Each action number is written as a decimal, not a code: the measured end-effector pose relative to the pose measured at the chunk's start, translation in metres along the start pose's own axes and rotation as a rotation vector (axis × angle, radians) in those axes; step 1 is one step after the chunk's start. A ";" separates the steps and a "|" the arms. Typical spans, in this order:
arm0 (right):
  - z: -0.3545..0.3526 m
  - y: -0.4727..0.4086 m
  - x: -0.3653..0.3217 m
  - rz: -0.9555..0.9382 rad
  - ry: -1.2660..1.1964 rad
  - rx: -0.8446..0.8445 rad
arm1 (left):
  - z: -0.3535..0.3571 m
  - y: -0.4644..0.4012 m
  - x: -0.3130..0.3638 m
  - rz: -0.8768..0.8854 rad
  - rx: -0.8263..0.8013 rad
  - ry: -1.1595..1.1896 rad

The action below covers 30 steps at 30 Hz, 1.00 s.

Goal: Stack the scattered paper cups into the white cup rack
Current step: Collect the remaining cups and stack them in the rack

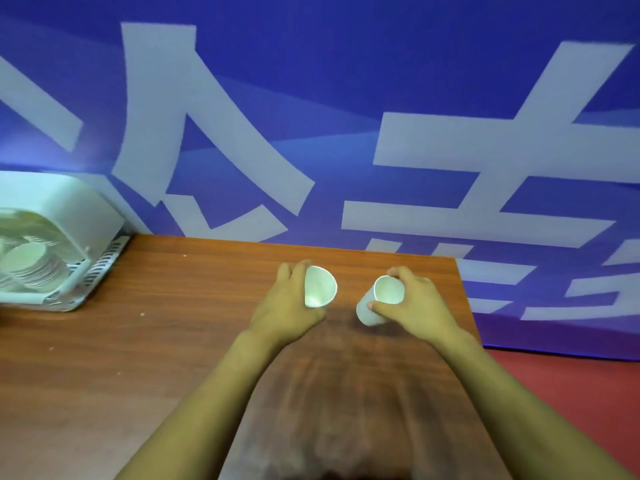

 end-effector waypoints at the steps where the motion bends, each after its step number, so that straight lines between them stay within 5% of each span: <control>1: 0.001 0.007 -0.008 -0.018 0.024 0.011 | -0.009 0.007 -0.004 0.001 0.011 0.003; 10: 0.040 0.054 -0.119 -0.110 0.078 0.075 | -0.116 0.042 -0.066 0.079 0.082 0.039; 14: 0.086 0.072 -0.185 -0.143 0.164 0.072 | -0.142 0.067 -0.119 0.104 -0.019 0.055; 23: 0.176 0.096 -0.311 -0.274 0.174 0.022 | -0.234 0.113 -0.230 0.001 0.071 -0.035; 30: 0.202 0.096 -0.338 -0.339 0.115 -0.019 | -0.247 0.149 -0.276 -0.114 0.069 -0.075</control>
Point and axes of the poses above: each hand's wrist, its own y-axis away from the middle knuckle, its own z-axis out of the palm, x = y × z, the point moved 10 cm from there along -y, towards the middle knuckle, and after that the axes turned 3 degrees about y, right-handed, at the moved point
